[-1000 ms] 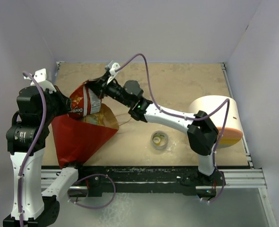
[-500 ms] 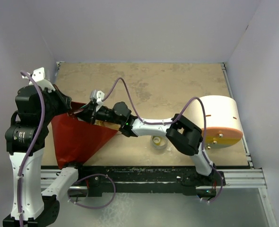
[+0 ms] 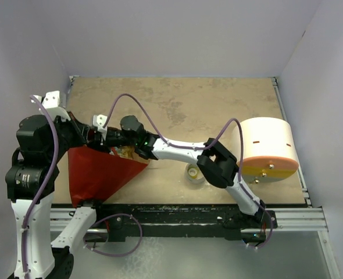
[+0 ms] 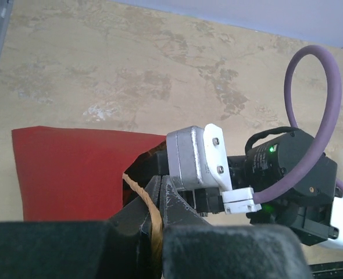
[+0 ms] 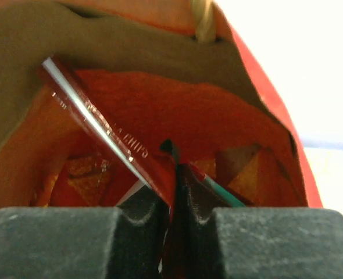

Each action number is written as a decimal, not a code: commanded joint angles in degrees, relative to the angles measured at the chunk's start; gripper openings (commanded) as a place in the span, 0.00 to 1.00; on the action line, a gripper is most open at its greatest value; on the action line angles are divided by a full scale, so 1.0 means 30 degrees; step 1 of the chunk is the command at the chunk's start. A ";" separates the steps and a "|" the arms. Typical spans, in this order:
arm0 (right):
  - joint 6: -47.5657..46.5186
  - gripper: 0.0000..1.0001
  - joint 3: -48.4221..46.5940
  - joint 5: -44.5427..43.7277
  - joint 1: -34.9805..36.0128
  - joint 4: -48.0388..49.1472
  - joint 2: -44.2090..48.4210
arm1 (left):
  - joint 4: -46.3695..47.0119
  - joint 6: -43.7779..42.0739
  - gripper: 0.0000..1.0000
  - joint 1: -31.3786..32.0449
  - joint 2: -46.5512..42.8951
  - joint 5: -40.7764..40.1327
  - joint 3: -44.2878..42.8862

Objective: Take the snacks out of the paper bag
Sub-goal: Place the snack in the paper bag, then take out the snack from the paper bag, then place the snack at the center of the board.

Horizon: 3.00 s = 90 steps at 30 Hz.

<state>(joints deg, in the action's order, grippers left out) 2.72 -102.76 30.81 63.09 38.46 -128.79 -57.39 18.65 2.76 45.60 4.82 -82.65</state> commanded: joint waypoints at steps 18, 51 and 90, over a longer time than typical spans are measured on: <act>0.0228 1.00 0.7365 -0.5140 -0.1051 -0.7466 1.0244 | 0.3700 0.0630 0.00 0.0038 -0.1114 -0.3375 -0.0341; -0.4913 0.00 1.0813 0.4598 -0.4565 -0.1009 1.0129 | 0.3415 0.1434 0.00 0.0043 -0.0978 -0.4565 -0.0501; 0.6567 0.00 0.4637 -1.1406 -0.8556 -1.0157 1.0208 | 0.2948 0.2208 0.00 0.0041 -0.0970 -0.4808 -0.0407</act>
<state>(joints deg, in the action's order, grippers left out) 17.04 -84.44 -3.49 37.71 5.21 -97.51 -56.60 24.01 2.76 43.77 -9.61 -80.88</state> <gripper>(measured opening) 0.005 0.003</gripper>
